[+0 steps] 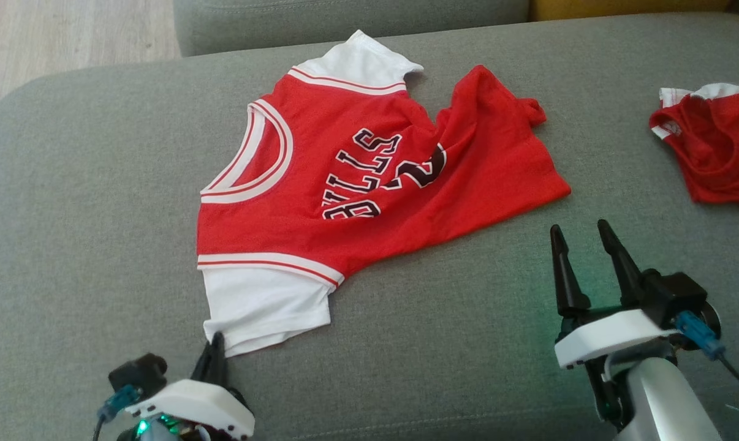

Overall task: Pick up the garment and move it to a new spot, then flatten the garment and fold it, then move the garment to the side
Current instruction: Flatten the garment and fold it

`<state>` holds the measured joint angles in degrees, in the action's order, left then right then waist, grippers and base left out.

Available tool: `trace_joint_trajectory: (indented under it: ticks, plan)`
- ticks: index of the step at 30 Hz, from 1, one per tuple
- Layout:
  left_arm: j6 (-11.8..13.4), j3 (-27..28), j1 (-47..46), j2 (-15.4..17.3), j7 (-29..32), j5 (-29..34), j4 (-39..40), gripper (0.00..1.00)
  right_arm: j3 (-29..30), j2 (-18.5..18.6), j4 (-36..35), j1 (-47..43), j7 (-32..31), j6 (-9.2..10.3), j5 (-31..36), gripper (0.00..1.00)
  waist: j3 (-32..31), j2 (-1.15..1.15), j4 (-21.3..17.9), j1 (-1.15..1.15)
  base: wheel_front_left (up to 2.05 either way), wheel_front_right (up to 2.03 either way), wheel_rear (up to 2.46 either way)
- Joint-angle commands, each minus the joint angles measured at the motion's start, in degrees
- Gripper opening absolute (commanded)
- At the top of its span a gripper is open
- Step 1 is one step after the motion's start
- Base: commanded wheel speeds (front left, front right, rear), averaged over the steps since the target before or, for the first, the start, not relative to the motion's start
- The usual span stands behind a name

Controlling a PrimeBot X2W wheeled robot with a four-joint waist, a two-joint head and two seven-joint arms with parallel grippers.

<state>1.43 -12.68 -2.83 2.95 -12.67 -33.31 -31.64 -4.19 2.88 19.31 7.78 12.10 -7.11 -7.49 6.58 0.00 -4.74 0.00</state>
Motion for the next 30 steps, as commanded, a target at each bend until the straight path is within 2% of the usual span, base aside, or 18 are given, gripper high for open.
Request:
trace_joint_trajectory:
  ticks: [1,7,17,23,30]
  plan:
    - [-0.25,0.78,-1.65,-0.07,0.12,-0.3,0.55,0.0,-0.83,-0.01,-1.44,2.6,0.74,-0.37,0.54,1.0,0.03,0.0,0.05,0.0,0.0,0.0,0.0]
    - [-1.01,0.11,-1.64,-0.03,-0.53,-0.75,1.94,0.0,1.75,-0.01,-0.62,2.89,0.06,-0.37,2.08,1.0,0.3,0.0,1.13,0.0,0.0,0.0,0.0]
    - [0.88,3.29,3.39,1.3,-1.87,-0.61,13.99,0.0,12.02,-0.01,4.0,5.4,-4.73,-0.37,9.07,1.0,0.35,0.0,6.59,0.0,0.0,0.0,0.0]
    - [2.49,3.84,6.4,1.67,-1.51,-0.53,20.18,0.0,13.56,-0.01,9.46,8.17,-8.66,-0.37,10.17,1.0,0.72,0.0,9.35,0.0,0.0,0.0,0.0]
    - [3.37,2.99,7.2,1.73,-0.47,-0.27,23.41,0.0,14.02,-0.01,17.69,12.89,-11.75,-0.37,11.71,1.0,1.94,0.0,11.04,0.0,0.0,0.0,0.0]
